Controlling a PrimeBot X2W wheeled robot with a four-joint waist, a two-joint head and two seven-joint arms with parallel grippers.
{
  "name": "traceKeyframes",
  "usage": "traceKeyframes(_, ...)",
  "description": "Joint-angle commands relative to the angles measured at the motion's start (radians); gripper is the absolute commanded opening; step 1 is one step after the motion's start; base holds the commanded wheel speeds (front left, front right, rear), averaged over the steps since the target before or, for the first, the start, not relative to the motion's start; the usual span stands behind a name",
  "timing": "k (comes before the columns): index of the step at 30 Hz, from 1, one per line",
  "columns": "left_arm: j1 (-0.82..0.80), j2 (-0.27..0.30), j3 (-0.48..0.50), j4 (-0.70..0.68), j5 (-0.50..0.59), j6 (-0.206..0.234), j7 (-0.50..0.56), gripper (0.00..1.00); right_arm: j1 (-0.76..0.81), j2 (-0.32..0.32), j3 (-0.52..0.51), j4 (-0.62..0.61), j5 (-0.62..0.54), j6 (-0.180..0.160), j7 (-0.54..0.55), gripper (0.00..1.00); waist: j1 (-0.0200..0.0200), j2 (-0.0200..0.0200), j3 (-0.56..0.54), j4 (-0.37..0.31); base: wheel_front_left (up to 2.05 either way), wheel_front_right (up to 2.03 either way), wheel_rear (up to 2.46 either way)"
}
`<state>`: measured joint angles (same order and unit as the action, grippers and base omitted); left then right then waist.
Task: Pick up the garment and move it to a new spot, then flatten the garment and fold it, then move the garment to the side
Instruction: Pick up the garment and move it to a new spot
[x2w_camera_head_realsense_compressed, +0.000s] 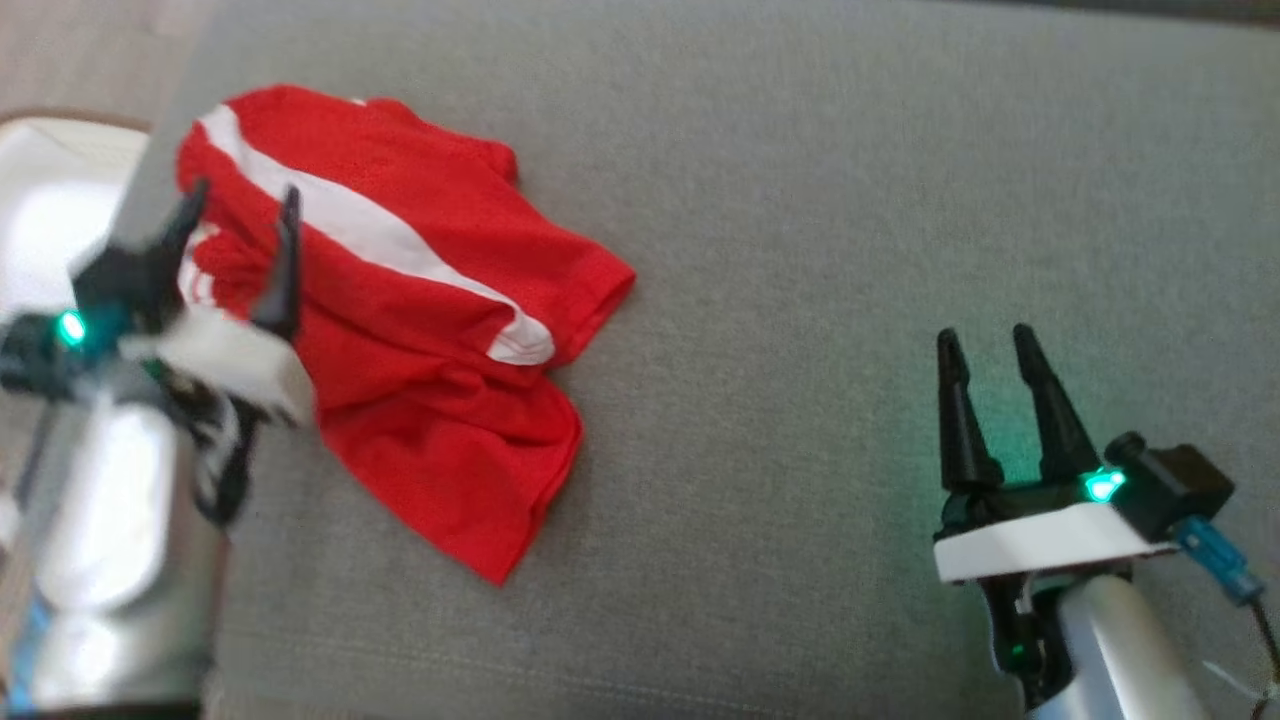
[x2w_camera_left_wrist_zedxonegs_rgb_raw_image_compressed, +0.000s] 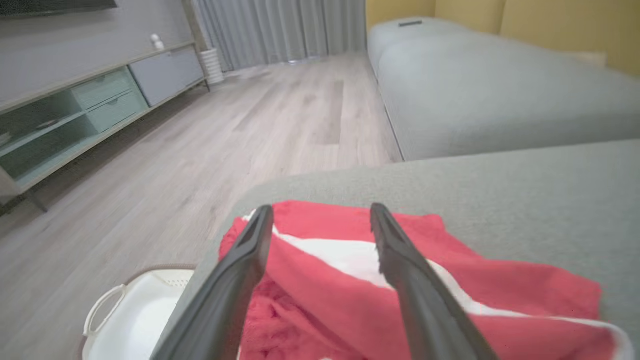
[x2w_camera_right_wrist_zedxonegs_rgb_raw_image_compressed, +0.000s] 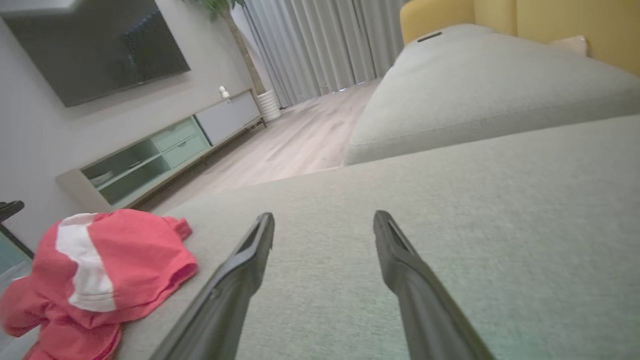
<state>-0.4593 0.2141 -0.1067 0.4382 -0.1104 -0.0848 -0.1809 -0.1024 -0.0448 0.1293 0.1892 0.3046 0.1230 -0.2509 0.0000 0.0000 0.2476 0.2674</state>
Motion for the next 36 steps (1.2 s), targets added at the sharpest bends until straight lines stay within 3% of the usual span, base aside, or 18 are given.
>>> traceKeyframes(1,-0.087,0.067,0.031,0.013,0.000,-0.012,0.039,1.00,-0.038,-0.005,0.015,-0.036,-0.009,0.008,-0.011,1.00,0.0000,0.0000,0.066,-0.041,0.00,0.00,0.00)
traceKeyframes(8,-0.271,0.158,-0.008,0.212,-0.022,-0.039,0.208,1.00,-0.063,-0.005,-0.006,-0.045,-0.016,0.008,-0.011,1.00,0.0000,0.0000,0.129,-0.070,0.00,0.00,0.00)
traceKeyframes(15,-0.388,0.197,-0.049,0.376,-0.081,-0.045,0.259,1.00,-0.072,-0.005,-0.002,-0.046,-0.020,0.008,-0.011,1.00,0.0000,0.0000,0.166,-0.087,0.00,0.00,0.00)
traceKeyframes(16,-0.399,0.200,-0.059,0.392,-0.087,-0.045,0.259,0.90,-0.073,-0.005,-0.001,-0.046,-0.020,0.008,-0.011,1.00,0.0000,0.0000,0.169,-0.088,0.00,0.00,0.00)
traceKeyframes(17,-0.408,0.201,-0.066,0.406,-0.097,-0.045,0.255,0.23,-0.074,-0.005,-0.001,-0.046,-0.019,0.008,-0.011,1.00,0.0000,0.0000,0.171,-0.090,0.00,0.00,0.00)
traceKeyframes(18,-0.417,0.205,-0.074,0.420,-0.107,-0.045,0.249,0.00,-0.075,-0.005,-0.001,-0.046,-0.019,0.008,-0.011,1.00,0.0000,0.0000,0.173,-0.092,0.00,0.00,0.00)
traceKeyframes(26,-0.474,0.216,-0.118,0.480,-0.129,-0.046,0.148,0.00,-0.076,-0.005,-0.002,-0.038,-0.013,0.008,-0.011,1.00,0.0000,0.0000,0.159,-0.089,0.00,0.00,0.00)
traceKeyframes(30,-0.517,0.223,-0.120,0.461,-0.114,-0.020,0.020,0.00,-0.073,-0.005,0.003,-0.026,-0.003,0.008,-0.011,1.00,0.0000,0.0000,0.125,-0.085,0.00,0.00,0.00)
traceKeyframes(36,-0.559,0.219,-0.117,0.372,-0.103,0.017,-0.058,0.00,-0.062,-0.005,0.011,-0.015,0.017,0.008,-0.011,1.00,0.0000,0.0000,0.065,-0.084,0.00,0.00,0.00)
